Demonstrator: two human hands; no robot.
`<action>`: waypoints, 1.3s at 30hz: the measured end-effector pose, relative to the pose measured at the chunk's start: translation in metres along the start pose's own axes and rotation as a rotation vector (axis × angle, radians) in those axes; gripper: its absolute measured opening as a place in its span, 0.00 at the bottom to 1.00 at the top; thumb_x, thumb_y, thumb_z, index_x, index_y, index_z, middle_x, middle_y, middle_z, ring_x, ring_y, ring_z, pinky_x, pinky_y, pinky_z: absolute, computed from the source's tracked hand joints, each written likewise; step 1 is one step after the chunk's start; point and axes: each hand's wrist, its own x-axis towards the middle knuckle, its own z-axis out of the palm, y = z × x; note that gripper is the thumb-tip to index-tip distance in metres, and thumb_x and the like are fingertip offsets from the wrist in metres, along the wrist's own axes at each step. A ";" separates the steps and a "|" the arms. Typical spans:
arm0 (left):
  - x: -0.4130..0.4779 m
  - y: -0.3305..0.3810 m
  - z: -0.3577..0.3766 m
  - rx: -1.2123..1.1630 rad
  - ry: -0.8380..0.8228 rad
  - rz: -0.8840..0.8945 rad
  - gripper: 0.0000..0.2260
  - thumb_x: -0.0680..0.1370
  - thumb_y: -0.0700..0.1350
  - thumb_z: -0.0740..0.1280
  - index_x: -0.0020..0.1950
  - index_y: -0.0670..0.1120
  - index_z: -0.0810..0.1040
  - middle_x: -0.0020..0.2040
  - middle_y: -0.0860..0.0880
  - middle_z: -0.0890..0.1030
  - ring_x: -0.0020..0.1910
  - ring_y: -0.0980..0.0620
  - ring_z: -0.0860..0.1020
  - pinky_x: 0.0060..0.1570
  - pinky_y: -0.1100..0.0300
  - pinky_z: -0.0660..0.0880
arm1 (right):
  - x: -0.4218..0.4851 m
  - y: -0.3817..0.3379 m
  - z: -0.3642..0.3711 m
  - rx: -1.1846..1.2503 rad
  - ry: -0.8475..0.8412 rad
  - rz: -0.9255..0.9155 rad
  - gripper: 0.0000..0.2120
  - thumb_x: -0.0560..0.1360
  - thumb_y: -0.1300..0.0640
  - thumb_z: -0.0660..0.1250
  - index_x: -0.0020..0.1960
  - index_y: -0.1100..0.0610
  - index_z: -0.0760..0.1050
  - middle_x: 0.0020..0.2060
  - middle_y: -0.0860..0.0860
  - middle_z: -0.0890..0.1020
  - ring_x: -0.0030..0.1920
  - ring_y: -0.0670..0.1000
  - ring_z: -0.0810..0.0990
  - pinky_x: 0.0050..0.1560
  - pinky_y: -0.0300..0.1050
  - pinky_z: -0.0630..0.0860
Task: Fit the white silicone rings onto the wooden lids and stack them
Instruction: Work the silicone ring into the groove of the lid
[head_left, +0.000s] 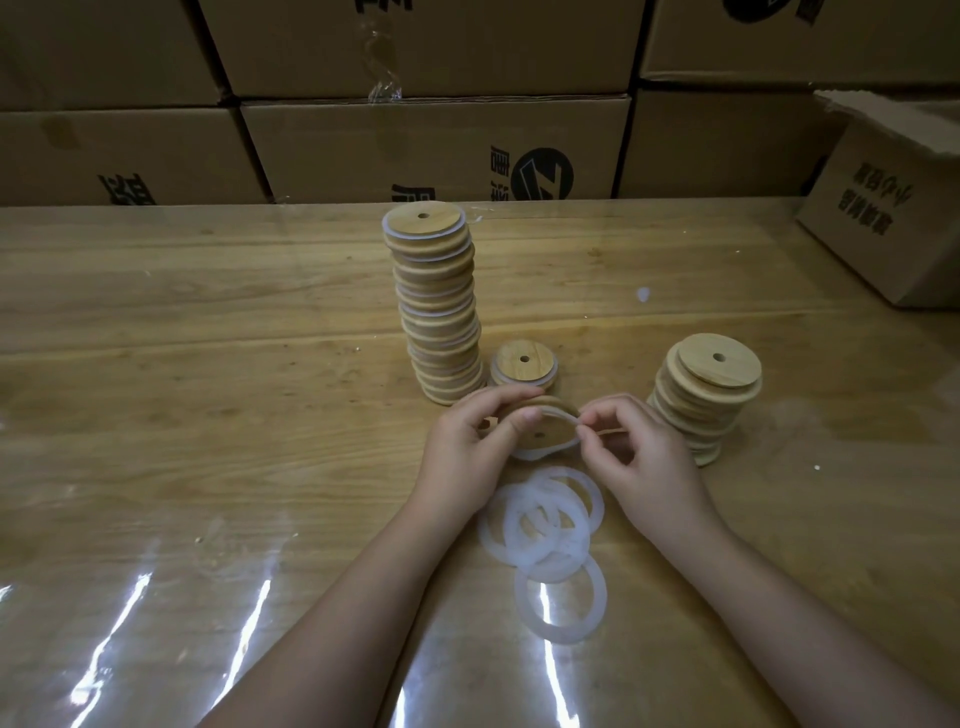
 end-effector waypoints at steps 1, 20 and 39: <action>0.000 0.000 -0.001 -0.010 0.000 -0.010 0.11 0.75 0.40 0.70 0.50 0.55 0.81 0.48 0.55 0.83 0.49 0.59 0.80 0.51 0.64 0.75 | 0.000 0.000 0.000 -0.001 -0.007 0.015 0.04 0.72 0.67 0.67 0.44 0.60 0.76 0.42 0.47 0.78 0.44 0.43 0.78 0.42 0.33 0.75; 0.003 -0.003 -0.004 -0.167 0.001 -0.110 0.08 0.75 0.40 0.69 0.51 0.50 0.82 0.47 0.50 0.85 0.49 0.52 0.82 0.53 0.57 0.77 | -0.002 0.004 -0.001 -0.058 -0.116 0.100 0.06 0.72 0.62 0.68 0.43 0.52 0.74 0.41 0.43 0.77 0.44 0.40 0.78 0.43 0.32 0.74; -0.002 -0.009 0.003 0.090 -0.067 0.039 0.11 0.74 0.45 0.71 0.56 0.51 0.81 0.52 0.54 0.83 0.52 0.59 0.79 0.53 0.61 0.75 | -0.003 0.003 -0.002 0.035 0.021 -0.039 0.09 0.73 0.67 0.67 0.44 0.55 0.73 0.43 0.46 0.78 0.45 0.44 0.78 0.43 0.35 0.75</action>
